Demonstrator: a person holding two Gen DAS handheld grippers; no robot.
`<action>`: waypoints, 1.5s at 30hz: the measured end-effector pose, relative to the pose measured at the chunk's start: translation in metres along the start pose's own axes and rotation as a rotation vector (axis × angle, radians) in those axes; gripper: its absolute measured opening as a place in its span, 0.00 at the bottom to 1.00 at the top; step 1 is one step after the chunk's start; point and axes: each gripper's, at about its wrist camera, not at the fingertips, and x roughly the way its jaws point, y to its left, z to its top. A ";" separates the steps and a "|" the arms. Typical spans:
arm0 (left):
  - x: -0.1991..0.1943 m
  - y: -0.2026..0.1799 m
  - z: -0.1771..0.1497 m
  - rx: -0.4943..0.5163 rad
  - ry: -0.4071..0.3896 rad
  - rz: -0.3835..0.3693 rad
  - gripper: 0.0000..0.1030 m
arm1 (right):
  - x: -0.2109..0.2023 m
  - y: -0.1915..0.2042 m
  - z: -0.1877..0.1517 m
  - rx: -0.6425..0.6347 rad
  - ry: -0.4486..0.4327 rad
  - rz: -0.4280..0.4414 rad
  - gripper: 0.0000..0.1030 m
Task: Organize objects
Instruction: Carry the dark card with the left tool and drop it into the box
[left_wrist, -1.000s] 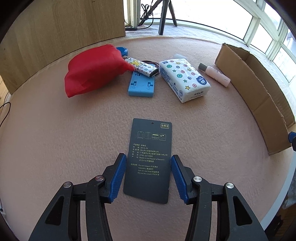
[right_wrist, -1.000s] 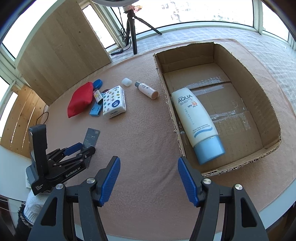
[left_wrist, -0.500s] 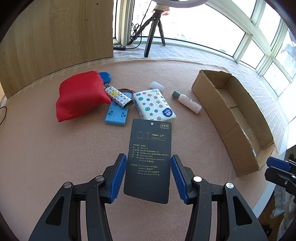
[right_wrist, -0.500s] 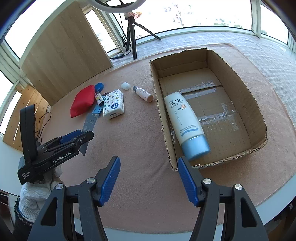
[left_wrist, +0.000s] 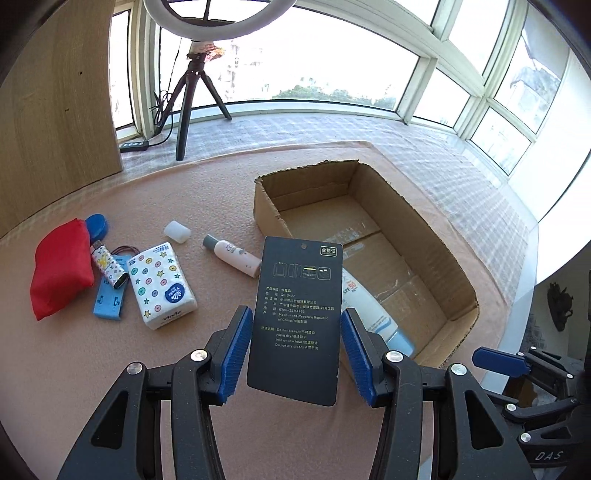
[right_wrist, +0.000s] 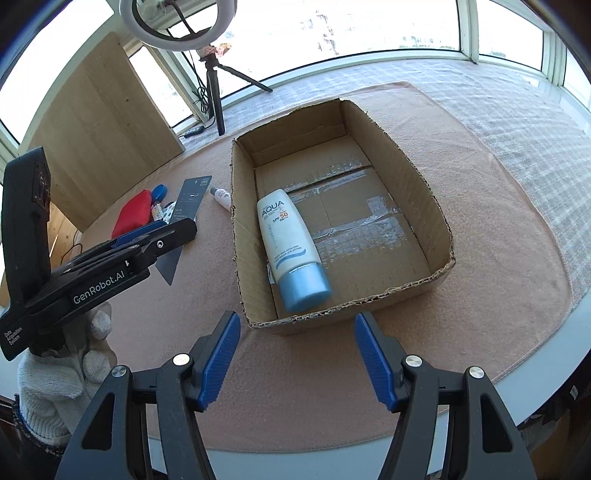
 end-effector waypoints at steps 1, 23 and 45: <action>0.002 -0.009 0.002 0.010 0.000 -0.009 0.52 | -0.001 -0.004 0.000 0.007 -0.001 -0.004 0.59; 0.043 -0.111 0.016 0.115 0.037 -0.101 0.52 | -0.011 -0.064 -0.003 0.080 -0.005 -0.052 0.59; -0.001 -0.030 -0.004 -0.028 0.009 0.006 0.68 | -0.005 -0.017 0.003 -0.012 -0.003 0.025 0.59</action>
